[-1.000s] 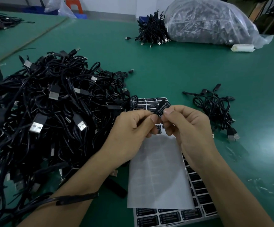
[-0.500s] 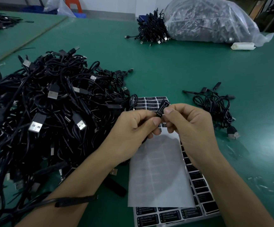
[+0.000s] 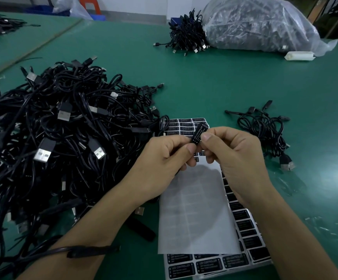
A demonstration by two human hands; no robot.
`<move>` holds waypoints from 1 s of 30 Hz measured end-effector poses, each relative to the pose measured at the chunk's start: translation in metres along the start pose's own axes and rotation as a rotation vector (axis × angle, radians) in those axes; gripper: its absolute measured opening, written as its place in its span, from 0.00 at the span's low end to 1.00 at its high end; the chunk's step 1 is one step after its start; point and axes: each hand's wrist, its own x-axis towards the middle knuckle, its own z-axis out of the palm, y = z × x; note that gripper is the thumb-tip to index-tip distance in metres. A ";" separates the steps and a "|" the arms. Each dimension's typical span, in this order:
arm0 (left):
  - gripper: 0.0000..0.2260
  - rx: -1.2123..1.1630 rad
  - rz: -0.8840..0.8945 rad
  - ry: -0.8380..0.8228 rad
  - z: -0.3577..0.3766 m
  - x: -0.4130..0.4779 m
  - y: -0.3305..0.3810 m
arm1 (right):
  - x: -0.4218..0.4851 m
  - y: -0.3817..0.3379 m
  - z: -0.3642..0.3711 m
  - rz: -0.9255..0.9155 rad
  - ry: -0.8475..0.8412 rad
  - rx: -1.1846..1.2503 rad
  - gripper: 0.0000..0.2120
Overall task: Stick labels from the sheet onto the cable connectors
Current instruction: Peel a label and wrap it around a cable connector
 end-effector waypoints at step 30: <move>0.09 -0.075 -0.011 0.098 0.000 0.002 -0.007 | -0.001 -0.005 0.001 -0.061 0.033 -0.085 0.11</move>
